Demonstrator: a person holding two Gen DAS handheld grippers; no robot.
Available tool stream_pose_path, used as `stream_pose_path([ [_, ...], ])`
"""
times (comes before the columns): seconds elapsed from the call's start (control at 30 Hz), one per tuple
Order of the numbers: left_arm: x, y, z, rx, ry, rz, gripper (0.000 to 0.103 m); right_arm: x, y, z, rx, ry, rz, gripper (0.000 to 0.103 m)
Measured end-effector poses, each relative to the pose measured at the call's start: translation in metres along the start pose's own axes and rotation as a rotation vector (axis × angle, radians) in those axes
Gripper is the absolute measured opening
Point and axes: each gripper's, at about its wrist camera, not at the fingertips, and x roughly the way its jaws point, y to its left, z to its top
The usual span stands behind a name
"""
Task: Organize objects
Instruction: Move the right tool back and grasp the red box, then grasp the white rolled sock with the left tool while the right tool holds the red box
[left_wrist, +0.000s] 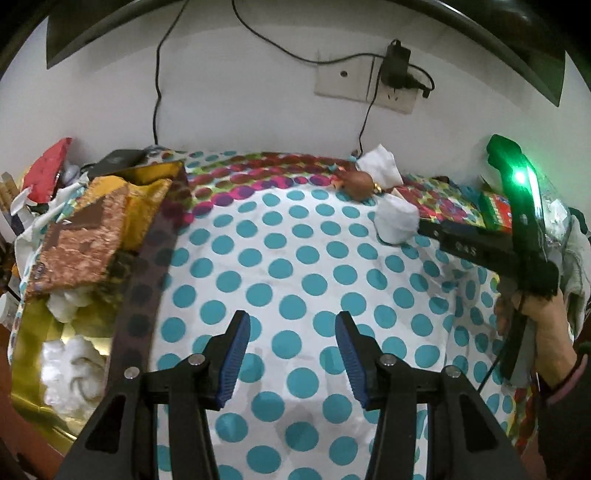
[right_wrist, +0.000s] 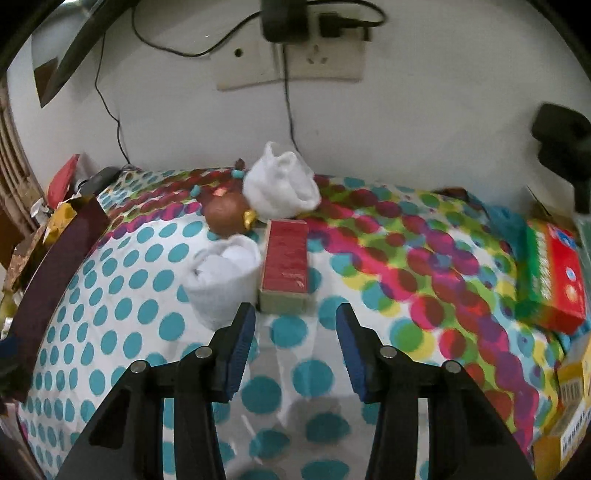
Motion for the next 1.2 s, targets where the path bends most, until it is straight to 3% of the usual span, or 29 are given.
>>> stream_pose_path([
  [0.17,0.008,-0.006,0.002,0.005,0.009,0.016,0.049,0.021,0.006,0.015,-0.024,0.024,-0.024,0.041],
  [0.27,0.012,-0.008,0.004,0.002,0.005,0.018,0.049,0.029,0.005,0.017,-0.019,0.029,-0.035,0.028],
  [0.53,0.023,-0.036,0.026,0.047,-0.065,-0.055,0.049,0.009,-0.003,0.009,-0.005,-0.016,-0.051,0.027],
  [0.57,0.025,-0.042,0.03,0.051,-0.078,-0.075,0.054,0.001,-0.007,0.004,0.009,-0.022,-0.055,0.027],
  [0.6,0.028,-0.047,0.033,0.057,-0.075,-0.102,0.06,-0.004,-0.011,0.0,0.016,-0.023,-0.067,0.027],
  [0.97,0.08,-0.103,0.067,0.159,-0.03,-0.196,0.061,-0.039,-0.041,-0.043,0.109,0.003,-0.077,0.027],
  [1.1,0.098,-0.119,0.081,0.189,-0.029,-0.185,0.061,-0.039,-0.047,-0.045,0.144,0.011,-0.076,0.027],
  [1.2,0.116,-0.124,0.089,0.139,0.017,-0.165,0.061,-0.04,-0.048,-0.045,0.15,0.011,-0.071,0.027],
])
